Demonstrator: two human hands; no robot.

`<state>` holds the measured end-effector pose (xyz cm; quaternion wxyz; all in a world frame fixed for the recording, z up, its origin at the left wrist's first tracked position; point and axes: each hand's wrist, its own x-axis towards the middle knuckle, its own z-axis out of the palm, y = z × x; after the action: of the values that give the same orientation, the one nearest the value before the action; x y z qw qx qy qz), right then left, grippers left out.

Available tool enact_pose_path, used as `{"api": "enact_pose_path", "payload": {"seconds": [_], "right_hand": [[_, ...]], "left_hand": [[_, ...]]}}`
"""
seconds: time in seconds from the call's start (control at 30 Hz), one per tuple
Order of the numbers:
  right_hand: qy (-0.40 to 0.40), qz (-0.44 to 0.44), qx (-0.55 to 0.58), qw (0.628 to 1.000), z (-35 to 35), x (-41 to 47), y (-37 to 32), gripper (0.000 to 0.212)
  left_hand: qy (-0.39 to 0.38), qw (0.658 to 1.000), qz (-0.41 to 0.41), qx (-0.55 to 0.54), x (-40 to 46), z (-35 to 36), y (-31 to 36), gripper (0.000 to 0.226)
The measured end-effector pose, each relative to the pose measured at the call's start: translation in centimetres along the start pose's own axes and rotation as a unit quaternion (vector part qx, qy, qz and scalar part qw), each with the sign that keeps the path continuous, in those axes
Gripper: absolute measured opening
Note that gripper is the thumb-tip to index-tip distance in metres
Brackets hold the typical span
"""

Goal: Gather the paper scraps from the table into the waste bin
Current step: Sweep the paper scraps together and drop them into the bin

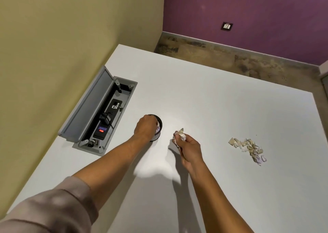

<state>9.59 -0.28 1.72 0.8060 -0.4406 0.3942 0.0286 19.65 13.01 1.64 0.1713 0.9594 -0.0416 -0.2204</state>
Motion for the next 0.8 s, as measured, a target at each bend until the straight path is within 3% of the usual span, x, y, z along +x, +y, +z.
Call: {"api": "enact_pose_path", "payload": {"seconds": [0.13,0.4,0.6,0.8], "right_hand": [[-0.017,0.001,-0.019,1.000,0.3,0.7,0.3,0.013],[-0.021,-0.007,-0.054,0.998,0.9,1.3,0.4,0.011],[-0.026,-0.016,-0.077,0.997,1.8,1.5,0.5,0.013],[-0.022,-0.080,-0.229,0.970,3.8,2.6,-0.1,0.009]], "left_hand": [[-0.045,0.997,0.010,0.060,0.9,0.6,0.5,0.022],[-0.049,0.992,0.053,0.099,1.2,-0.9,0.6,0.027],[-0.052,0.994,0.091,-0.005,1.3,-3.0,-1.1,0.037],[-0.001,0.986,0.063,-0.154,0.9,-4.4,-2.7,0.032]]}}
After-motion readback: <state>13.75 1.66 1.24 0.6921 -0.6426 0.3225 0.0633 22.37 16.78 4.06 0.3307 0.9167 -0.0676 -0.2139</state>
